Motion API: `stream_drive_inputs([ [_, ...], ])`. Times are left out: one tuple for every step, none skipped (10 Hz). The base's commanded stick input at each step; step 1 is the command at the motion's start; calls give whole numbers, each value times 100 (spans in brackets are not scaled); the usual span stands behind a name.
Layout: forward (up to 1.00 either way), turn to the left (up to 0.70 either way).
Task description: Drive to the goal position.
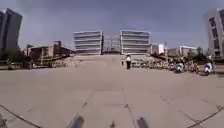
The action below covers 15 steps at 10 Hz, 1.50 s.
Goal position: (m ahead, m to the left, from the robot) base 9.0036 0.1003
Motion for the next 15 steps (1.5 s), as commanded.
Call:
stream_drive_inputs([
  [88,0],
  [88,0],
  [89,0],
  [89,0],
  [89,0],
  [89,0],
  [90,5],
  [91,32],
  [92,37],
  [92,37],
  [92,37],
  [92,31],
  [92,9],
  [92,0],
  [92,0],
])
